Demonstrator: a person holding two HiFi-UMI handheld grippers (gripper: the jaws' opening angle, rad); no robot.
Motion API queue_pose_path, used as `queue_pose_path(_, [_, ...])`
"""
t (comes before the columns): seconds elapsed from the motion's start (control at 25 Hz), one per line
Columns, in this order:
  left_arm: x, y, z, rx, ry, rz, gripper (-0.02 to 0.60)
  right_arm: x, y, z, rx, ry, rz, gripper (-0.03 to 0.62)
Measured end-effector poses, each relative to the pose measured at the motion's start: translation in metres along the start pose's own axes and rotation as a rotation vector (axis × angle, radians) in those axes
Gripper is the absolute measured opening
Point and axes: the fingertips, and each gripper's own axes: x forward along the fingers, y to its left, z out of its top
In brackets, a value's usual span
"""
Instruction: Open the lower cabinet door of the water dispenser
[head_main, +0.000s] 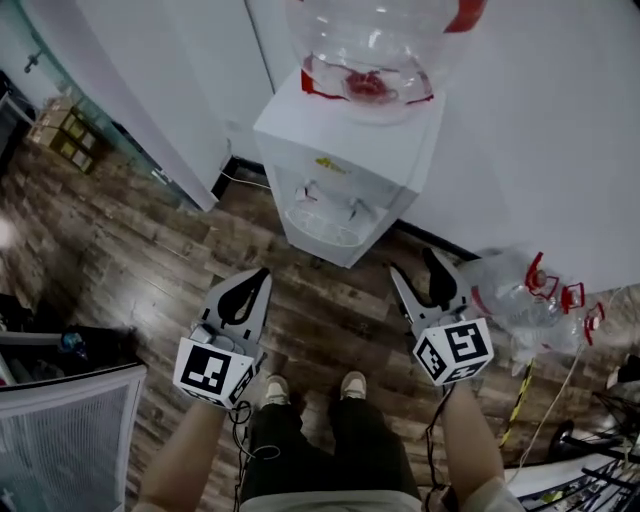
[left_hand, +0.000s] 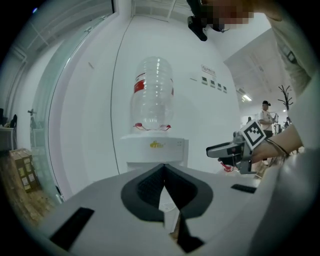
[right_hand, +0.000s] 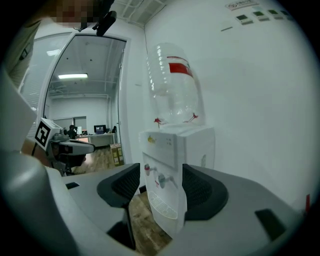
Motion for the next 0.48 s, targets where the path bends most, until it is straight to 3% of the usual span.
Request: queue_pose_path(0.48, [0.067, 0.038, -0.142, 0.021, -0.011, 0.010, 0.005, 0.085, -0.036, -0.154, -0.006, 0.034, -0.014, 0.284])
